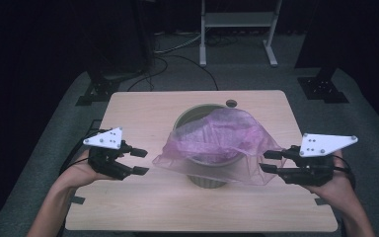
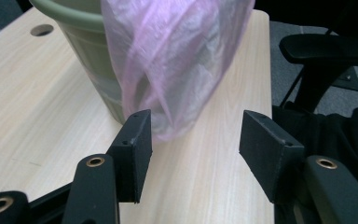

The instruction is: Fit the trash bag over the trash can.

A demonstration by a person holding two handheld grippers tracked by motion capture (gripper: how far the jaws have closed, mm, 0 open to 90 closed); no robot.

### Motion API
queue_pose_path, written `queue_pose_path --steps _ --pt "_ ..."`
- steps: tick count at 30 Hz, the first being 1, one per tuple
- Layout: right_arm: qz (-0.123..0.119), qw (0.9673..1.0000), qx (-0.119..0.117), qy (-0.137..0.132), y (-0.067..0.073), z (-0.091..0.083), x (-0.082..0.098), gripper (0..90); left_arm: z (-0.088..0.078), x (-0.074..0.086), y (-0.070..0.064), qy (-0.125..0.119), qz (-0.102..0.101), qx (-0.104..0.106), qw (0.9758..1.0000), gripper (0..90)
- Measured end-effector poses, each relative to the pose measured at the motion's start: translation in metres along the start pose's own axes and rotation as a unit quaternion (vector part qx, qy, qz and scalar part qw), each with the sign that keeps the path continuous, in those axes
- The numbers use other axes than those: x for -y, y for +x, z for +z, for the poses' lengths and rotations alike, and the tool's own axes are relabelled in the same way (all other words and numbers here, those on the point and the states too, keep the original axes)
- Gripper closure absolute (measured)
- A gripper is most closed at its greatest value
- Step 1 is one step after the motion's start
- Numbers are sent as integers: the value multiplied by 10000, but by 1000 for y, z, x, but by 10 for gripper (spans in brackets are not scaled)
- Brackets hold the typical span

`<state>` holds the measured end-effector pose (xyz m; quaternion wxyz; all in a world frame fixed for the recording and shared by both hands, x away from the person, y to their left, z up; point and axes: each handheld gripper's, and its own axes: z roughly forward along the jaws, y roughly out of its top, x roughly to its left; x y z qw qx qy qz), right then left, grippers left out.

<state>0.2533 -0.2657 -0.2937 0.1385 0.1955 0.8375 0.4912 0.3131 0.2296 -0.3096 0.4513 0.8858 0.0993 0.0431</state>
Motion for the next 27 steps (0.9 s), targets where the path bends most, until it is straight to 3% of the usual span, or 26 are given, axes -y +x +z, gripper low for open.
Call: queue_pose_path --steps 10,16,27 --pt "-36 9996 -268 -99 7 -5 -4 593 9 -13 2 18 82 -3 10000 421" --pt "-43 9999 -85 -140 3 -9 -4 579 10 -17 4 25 135 -82 9999 418" --pt "-64 9998 187 -56 -25 5 -24 476 28 -36 19 38 227 -185 9996 392"
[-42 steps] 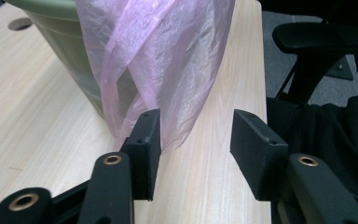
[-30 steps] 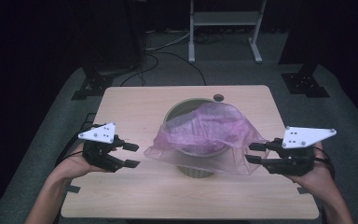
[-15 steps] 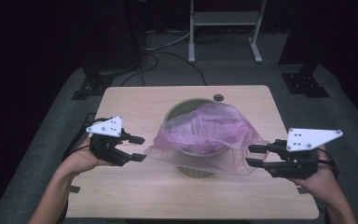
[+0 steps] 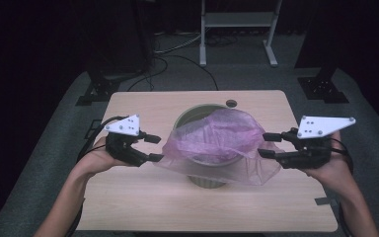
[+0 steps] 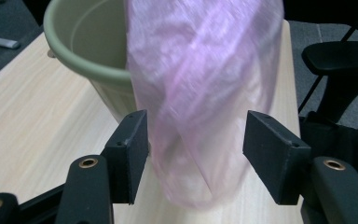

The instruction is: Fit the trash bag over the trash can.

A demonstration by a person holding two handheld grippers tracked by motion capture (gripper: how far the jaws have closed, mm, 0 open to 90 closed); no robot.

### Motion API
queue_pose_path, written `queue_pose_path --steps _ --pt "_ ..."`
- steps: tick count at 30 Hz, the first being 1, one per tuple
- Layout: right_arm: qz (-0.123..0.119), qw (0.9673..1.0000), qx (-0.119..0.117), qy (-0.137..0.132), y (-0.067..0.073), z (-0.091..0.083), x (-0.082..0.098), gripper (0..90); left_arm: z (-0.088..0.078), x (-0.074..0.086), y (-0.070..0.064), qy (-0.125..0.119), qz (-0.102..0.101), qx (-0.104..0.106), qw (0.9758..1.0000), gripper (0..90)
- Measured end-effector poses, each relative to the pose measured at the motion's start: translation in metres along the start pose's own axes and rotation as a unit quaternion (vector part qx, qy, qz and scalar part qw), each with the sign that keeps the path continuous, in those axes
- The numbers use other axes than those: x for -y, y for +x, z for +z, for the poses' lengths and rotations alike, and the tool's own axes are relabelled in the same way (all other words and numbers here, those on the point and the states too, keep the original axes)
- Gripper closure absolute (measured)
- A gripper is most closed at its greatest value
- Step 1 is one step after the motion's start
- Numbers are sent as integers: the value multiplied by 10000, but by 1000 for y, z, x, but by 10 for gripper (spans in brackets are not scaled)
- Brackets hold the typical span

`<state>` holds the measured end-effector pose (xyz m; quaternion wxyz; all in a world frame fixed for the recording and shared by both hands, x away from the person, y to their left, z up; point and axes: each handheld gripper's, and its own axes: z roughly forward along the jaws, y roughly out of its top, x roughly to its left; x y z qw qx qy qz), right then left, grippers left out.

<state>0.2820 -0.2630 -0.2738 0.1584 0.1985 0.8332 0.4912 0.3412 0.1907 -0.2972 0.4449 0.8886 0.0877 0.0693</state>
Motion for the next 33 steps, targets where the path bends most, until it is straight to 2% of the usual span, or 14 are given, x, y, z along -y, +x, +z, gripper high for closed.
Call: queue_pose_path --steps 5,9,12,14,19,23,24,28,33 --pt "55 10000 46 44 -16 13 -7 453 12 -8 9 30 -5 4 10000 385" --pt "90 9998 67 186 -28 25 -8 433 22 -12 14 169 41 32 9998 396" --pt "144 9996 1 225 -35 33 -7 427 25 -13 17 162 63 25 9998 480" --pt "141 9994 48 312 -39 38 -5 428 26 -13 19 163 34 22 9999 549" --pt "245 9986 132 445 -48 50 -2 562 24 -14 24 96 3 13 10000 754" --pt "391 9972 271 577 -50 57 -2 824 22 -15 26 51 -22 -46 10000 837" --pt "464 9970 241 575 -52 56 -3 861 21 -15 27 37 -43 -76 10000 840" --pt "648 9963 167 541 -54 53 -5 900 17 -16 30 -72 -126 -213 9997 886" --pt "839 9959 114 317 -59 49 -9 898 14 -18 35 -206 -215 -328 9990 896"
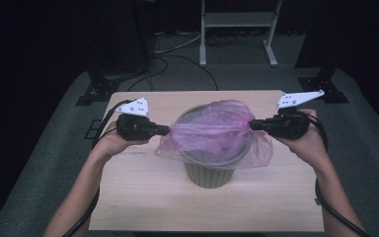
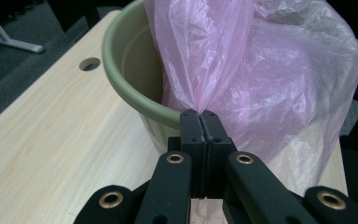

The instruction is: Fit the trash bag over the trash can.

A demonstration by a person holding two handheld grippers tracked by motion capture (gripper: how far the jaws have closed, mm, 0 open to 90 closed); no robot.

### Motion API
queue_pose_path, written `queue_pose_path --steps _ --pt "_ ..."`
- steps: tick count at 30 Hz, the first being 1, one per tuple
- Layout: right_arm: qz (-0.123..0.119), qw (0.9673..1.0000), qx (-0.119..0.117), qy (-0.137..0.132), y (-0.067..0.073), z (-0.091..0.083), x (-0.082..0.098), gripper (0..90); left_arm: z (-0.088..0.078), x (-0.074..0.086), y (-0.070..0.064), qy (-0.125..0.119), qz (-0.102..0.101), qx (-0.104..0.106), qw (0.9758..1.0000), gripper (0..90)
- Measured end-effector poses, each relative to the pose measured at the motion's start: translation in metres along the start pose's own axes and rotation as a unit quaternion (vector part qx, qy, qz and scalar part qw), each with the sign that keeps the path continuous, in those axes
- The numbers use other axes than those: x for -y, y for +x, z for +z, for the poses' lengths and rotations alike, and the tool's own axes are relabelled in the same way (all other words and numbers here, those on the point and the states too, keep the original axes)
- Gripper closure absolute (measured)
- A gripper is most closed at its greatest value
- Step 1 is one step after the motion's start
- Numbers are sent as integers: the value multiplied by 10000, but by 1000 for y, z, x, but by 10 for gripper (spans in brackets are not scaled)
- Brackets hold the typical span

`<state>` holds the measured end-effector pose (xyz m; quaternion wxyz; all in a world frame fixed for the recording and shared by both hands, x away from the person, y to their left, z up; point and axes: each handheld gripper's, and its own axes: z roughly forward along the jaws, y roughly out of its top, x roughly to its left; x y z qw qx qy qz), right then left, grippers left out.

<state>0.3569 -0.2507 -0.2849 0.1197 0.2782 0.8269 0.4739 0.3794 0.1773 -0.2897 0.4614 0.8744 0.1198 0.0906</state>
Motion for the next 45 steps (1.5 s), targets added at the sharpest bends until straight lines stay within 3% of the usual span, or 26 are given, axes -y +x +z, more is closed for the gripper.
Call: queue_pose_path --steps 3,8,11,16,23,32,37,45 --pt "90 9999 -116 -37 -2 -3 0 896 -3 0 1 -34 -21 69 10000 892" --pt "22 9992 -324 219 4 -6 5 900 -7 3 -5 83 104 223 9997 895" --pt "-25 9990 -376 244 7 -9 5 900 -11 4 -3 -55 -11 146 9999 894" --pt "119 9999 28 78 2 -7 0 900 -7 0 3 -92 -172 -159 9997 895" --pt "379 9983 428 124 -10 10 4 900 12 6 16 44 -386 -469 9981 895" --pt "792 9952 567 41 -25 26 10 900 31 15 35 7 -704 -745 9947 897" --pt "883 9936 706 50 -31 34 15 900 39 16 43 -47 -833 -859 9928 897" --pt "1079 9920 654 96 -37 45 21 900 50 18 49 72 -936 -917 9913 878"
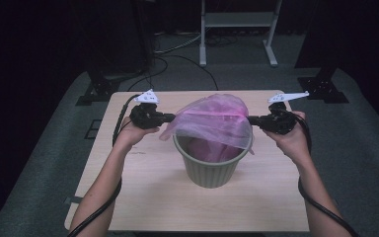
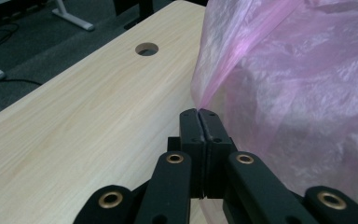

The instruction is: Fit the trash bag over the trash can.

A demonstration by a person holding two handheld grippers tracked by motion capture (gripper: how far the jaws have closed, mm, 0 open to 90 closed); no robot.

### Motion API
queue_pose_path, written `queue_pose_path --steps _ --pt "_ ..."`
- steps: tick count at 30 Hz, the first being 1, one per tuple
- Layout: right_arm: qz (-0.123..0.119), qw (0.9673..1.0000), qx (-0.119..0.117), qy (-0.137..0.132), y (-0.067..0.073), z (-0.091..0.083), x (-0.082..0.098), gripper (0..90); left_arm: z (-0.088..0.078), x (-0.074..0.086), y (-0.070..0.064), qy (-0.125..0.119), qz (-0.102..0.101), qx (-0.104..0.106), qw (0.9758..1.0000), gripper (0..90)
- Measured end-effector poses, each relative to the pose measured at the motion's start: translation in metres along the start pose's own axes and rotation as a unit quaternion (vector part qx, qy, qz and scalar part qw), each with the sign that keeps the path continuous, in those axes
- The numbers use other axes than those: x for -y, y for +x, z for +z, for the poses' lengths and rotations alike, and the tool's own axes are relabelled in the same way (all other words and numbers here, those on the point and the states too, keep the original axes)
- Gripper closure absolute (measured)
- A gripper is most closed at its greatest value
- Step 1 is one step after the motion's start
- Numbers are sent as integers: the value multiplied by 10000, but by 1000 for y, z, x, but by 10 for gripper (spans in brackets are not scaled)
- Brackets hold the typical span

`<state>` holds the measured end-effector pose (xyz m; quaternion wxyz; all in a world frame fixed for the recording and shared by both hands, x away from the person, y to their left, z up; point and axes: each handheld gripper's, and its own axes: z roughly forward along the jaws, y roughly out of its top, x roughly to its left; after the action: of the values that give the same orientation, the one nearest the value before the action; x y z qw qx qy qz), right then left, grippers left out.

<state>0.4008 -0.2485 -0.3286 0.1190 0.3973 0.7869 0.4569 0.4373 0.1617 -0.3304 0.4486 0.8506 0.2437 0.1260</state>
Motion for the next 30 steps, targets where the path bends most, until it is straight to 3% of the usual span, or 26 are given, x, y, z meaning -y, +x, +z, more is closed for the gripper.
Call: queue_pose_path --steps 1,4,9,14,18,26,30 --pt "0 10000 12 28 -1 -1 1 890 -1 1 1 44 -24 8 10000 828" --pt "-15 10000 -1 -43 -4 -7 6 793 -10 6 3 -123 -125 158 9997 733" --pt "-81 9989 -173 -417 -4 -34 14 717 -34 10 2 -261 -42 311 9992 633" --pt "-259 9980 -89 -568 1 -56 17 652 -54 10 -2 -248 35 278 9993 544" --pt "-302 9965 -194 -753 5 -71 19 624 -66 7 -9 -348 165 412 9984 527" --pt "-553 9951 -507 -638 16 -75 22 615 -66 -2 -23 -235 475 677 9963 520" --pt "-661 9945 -568 -582 21 -76 23 607 -66 -4 -26 -218 518 730 9957 508"
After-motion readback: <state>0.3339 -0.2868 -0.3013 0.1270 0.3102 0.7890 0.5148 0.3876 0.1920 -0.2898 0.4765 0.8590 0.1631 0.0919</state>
